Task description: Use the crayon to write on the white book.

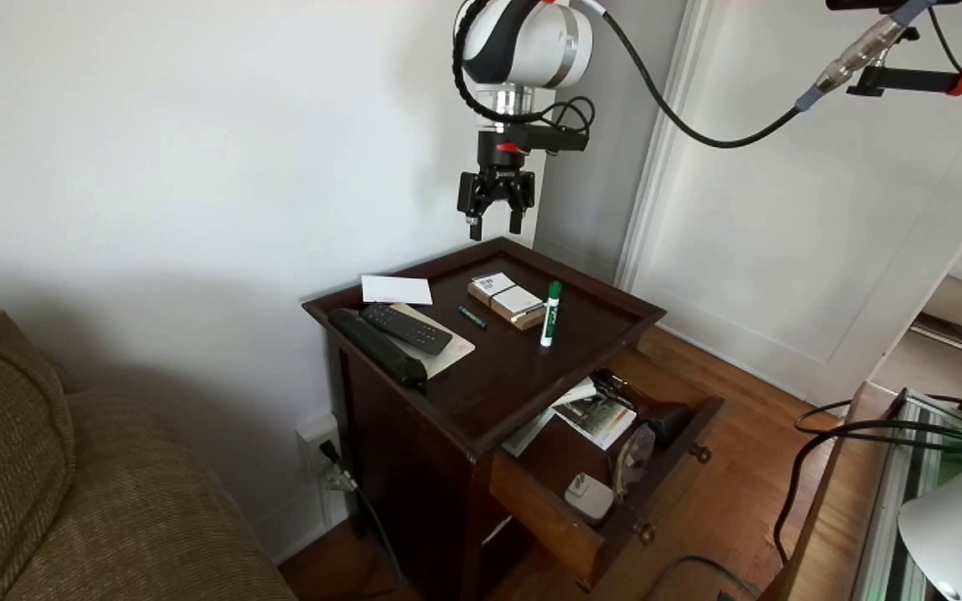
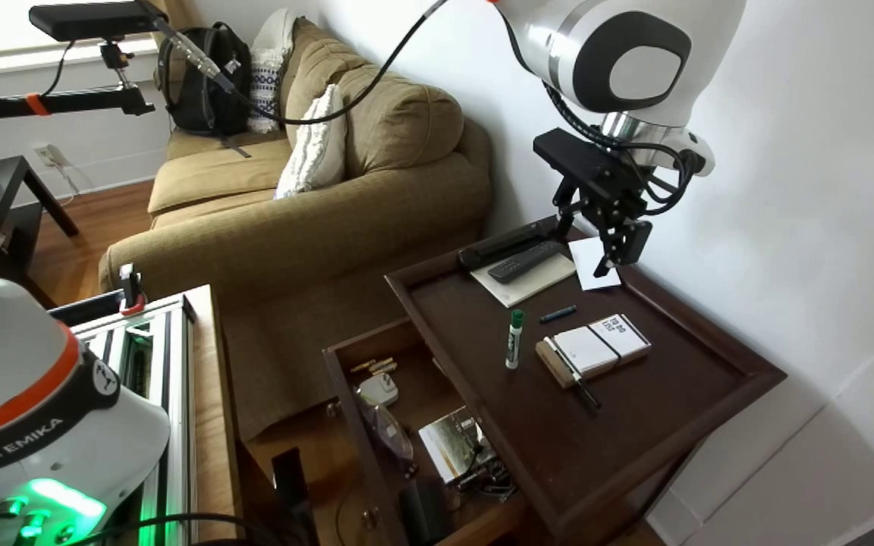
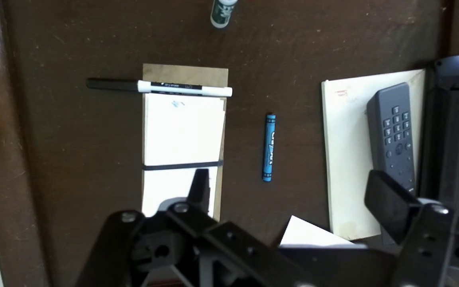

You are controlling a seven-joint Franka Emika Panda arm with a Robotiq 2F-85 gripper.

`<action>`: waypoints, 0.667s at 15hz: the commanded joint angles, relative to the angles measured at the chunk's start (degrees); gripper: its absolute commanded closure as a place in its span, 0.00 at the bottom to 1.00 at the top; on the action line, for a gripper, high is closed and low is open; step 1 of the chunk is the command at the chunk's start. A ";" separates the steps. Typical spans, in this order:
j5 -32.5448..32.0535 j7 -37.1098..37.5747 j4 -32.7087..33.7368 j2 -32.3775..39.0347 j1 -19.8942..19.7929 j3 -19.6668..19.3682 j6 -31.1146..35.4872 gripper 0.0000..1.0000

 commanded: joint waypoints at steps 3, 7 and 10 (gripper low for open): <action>1.38 0.68 0.75 1.97 -2.13 2.67 0.94 0.00; 2.45 1.67 3.90 6.31 -2.79 3.97 -0.45 0.00; 0.91 3.49 7.41 10.33 -2.19 3.38 -1.79 0.00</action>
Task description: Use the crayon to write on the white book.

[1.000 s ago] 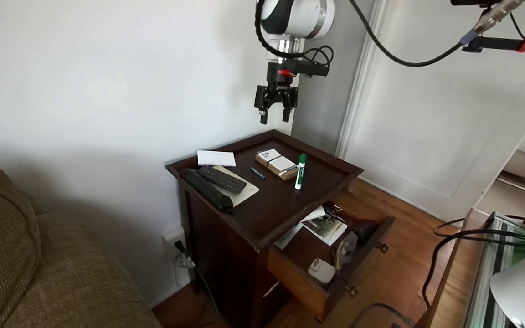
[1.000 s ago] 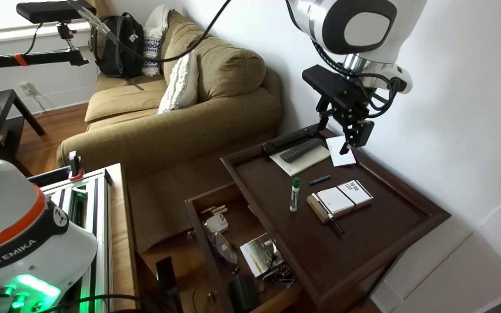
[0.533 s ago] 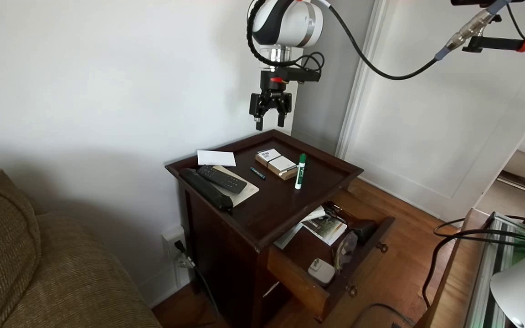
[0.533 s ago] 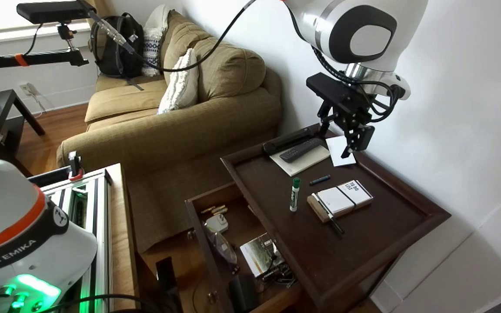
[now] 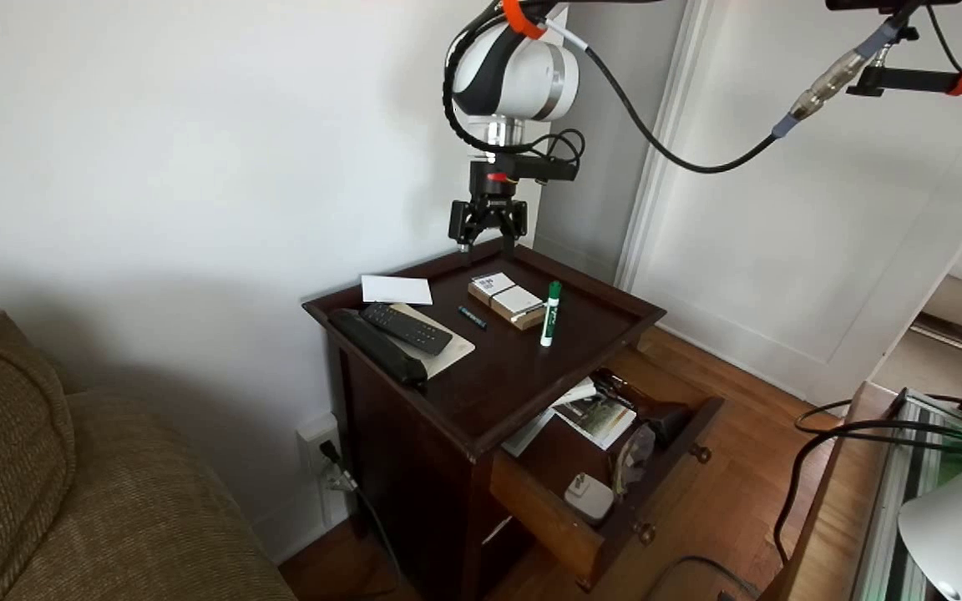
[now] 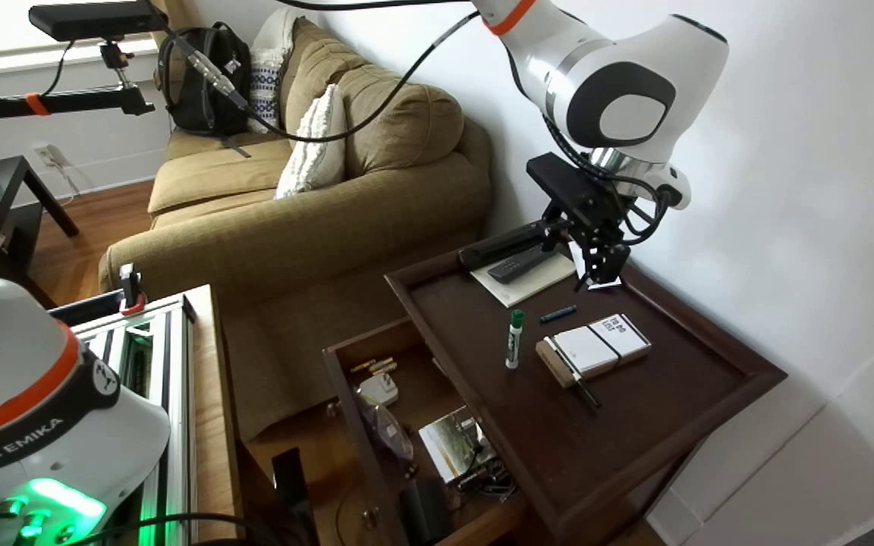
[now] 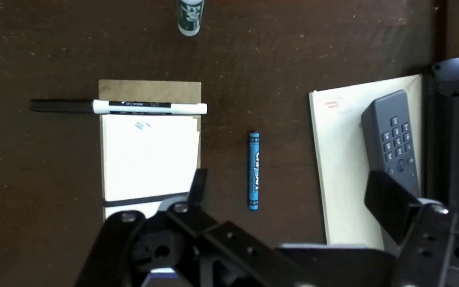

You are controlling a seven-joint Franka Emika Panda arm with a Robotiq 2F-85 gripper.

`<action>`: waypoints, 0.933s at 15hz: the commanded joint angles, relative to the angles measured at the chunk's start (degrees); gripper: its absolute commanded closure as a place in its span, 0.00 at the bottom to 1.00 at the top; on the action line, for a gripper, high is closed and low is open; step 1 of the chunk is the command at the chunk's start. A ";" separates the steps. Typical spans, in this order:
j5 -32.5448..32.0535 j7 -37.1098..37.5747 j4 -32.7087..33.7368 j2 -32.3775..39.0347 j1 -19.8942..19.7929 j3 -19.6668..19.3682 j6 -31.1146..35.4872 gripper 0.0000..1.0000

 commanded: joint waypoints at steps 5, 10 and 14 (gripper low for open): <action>-0.35 3.05 12.66 11.11 -0.65 1.33 -3.68 0.00; -1.11 4.42 20.97 16.40 -0.23 1.26 -9.48 0.00; -1.47 4.51 26.50 19.86 -0.28 1.06 -12.22 0.00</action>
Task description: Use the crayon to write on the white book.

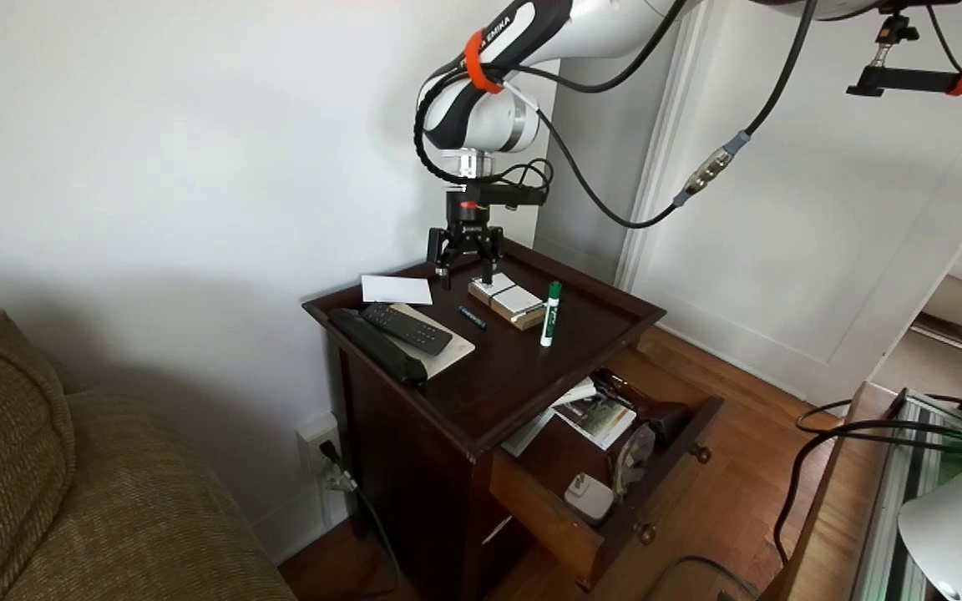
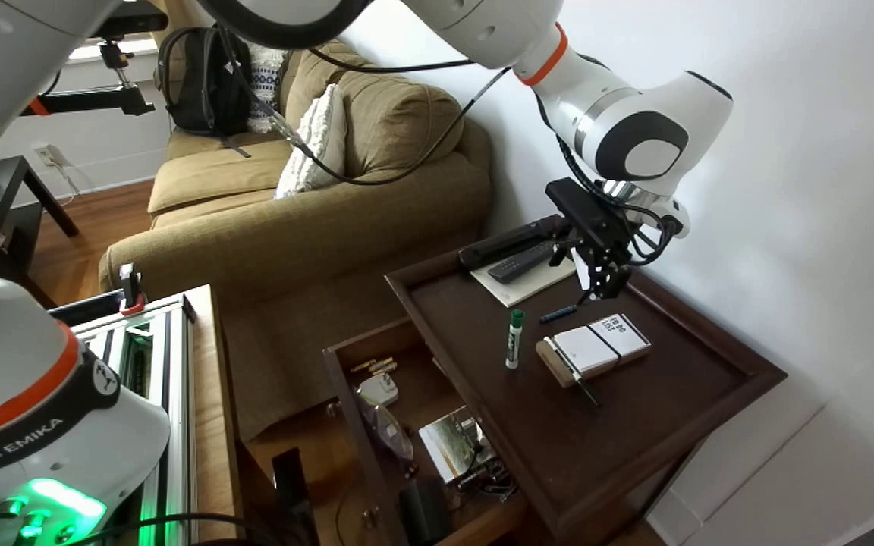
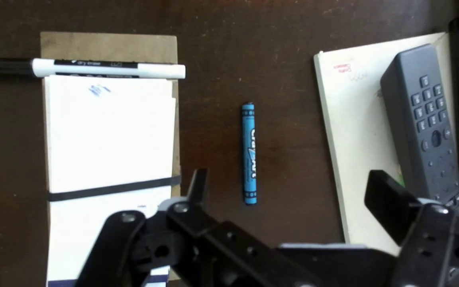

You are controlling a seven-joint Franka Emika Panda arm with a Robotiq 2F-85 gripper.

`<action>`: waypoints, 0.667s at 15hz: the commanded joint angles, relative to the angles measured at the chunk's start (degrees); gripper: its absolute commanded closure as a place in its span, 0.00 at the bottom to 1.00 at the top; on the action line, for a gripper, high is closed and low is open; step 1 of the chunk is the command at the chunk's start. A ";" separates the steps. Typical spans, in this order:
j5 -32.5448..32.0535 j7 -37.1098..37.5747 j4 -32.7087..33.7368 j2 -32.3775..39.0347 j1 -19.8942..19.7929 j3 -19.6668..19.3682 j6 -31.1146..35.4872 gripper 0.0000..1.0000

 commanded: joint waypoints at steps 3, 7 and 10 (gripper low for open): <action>-1.28 1.14 9.99 6.96 -0.32 0.29 -4.87 0.00; -1.59 1.25 13.97 9.91 -0.26 0.20 -6.65 0.04; -1.78 1.10 16.33 11.88 -0.29 0.26 -7.94 0.15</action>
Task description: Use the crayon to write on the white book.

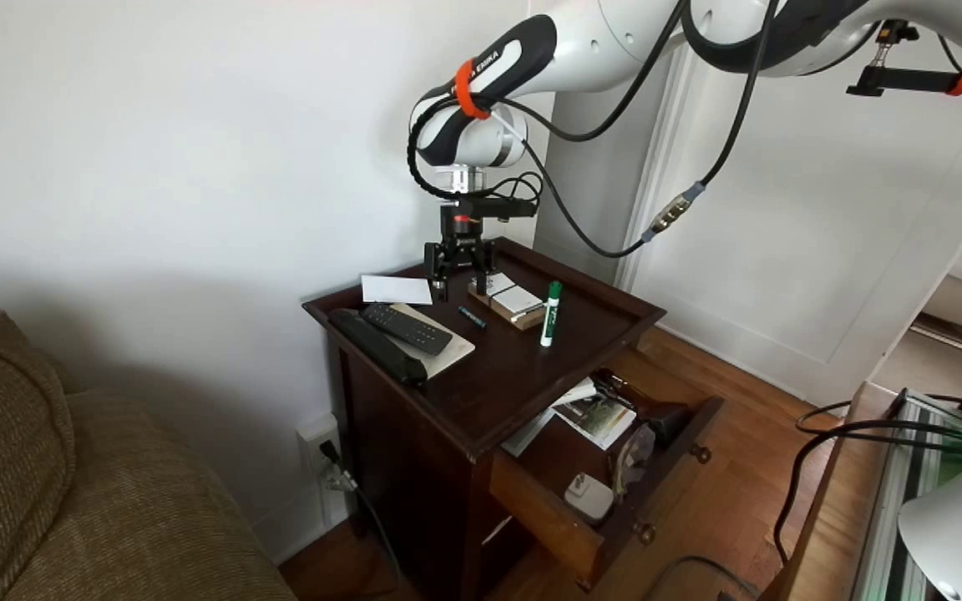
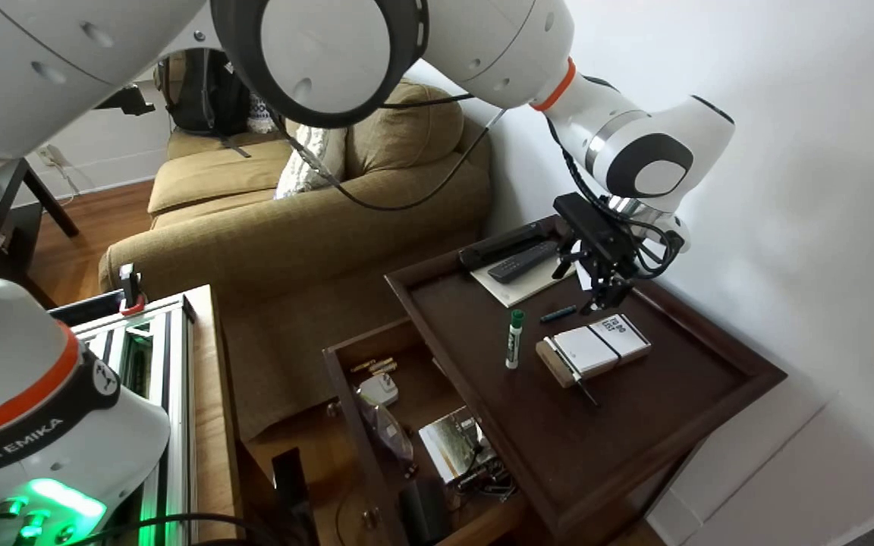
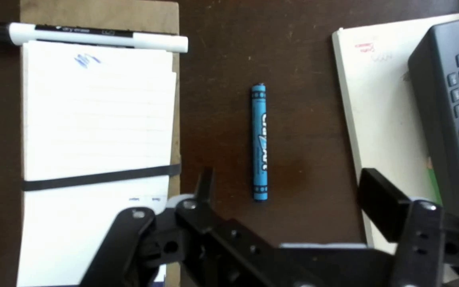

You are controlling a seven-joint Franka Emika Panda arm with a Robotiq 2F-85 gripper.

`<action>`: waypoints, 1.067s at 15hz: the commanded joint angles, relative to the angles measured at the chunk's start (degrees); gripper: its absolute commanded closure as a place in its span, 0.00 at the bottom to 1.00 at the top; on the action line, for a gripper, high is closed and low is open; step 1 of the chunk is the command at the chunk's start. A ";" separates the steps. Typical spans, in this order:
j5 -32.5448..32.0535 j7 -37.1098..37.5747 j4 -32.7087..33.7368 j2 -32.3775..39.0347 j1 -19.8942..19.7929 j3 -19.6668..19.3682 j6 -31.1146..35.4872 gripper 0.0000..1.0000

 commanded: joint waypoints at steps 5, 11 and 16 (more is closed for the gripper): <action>-1.49 1.11 8.66 6.12 -0.25 0.28 -5.71 0.47; -2.21 1.20 11.55 7.77 -0.28 -0.05 -8.72 0.86; -2.65 1.29 13.17 8.53 -0.28 -0.34 -9.31 0.58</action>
